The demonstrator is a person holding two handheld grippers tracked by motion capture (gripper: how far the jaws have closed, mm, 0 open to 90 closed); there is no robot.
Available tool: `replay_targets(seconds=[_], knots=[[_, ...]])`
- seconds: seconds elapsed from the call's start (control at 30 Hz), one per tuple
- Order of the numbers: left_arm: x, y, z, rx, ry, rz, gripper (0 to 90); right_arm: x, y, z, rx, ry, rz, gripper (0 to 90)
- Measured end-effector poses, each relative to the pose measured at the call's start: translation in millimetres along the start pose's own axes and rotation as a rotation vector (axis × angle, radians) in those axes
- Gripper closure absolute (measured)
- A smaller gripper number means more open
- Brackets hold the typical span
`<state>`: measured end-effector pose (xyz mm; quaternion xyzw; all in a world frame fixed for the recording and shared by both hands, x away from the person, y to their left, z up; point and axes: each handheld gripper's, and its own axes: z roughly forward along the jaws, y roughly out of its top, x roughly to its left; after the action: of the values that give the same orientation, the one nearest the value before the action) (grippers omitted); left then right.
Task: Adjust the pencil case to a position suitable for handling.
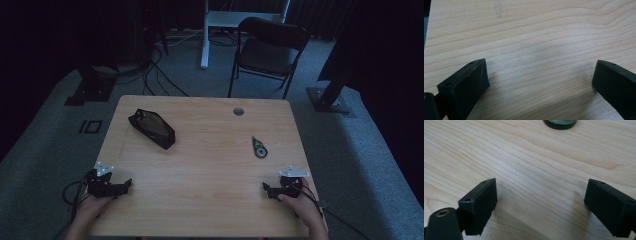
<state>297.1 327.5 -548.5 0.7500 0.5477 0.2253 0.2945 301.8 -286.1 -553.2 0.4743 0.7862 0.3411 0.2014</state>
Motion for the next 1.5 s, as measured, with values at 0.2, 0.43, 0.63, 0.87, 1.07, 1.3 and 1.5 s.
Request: replay_targets(seconds=[0.2, 0.43, 0.63, 0.87, 1.07, 1.3, 1.5], knots=[[-0.3, 0.0, 0.1, -0.001, -0.001, 0.0, 0.7, 0.2, -0.1, -0.1, -0.001, -0.002, -0.001, 11.1], [-0.6, 0.1, 0.1, -0.001, 0.001, -0.002, 0.7, 0.4, 0.8, -0.4, 0.001, 0.0, 0.017, 11.3], [-0.4, 0.5, 0.5, 0.0, 0.004, -0.005, 0.7, 3.1, 4.0, 1.3, -0.012, 0.005, 0.003, 13.3], [-0.4, 0.5, 0.5, 0.0, 0.004, -0.005, 0.7, 8.7, 13.4, 4.3, -0.025, 0.013, -0.01, 13.4], [-0.4, 0.4, 0.5, 0.0, 0.004, -0.005, 0.7, 16.7, 23.5, 11.2, -0.03, 0.028, -0.034, 13.7], [-0.7, 0.2, 0.3, 0.0, 0.005, -0.006, 0.7, 29.3, 36.9, 20.8, -0.044, 0.061, -0.045, 13.9], [-0.7, 0.2, 0.3, -0.001, 0.005, -0.006, 0.7, 38.4, 46.6, 28.1, -0.055, 0.072, -0.056, 14.0]])
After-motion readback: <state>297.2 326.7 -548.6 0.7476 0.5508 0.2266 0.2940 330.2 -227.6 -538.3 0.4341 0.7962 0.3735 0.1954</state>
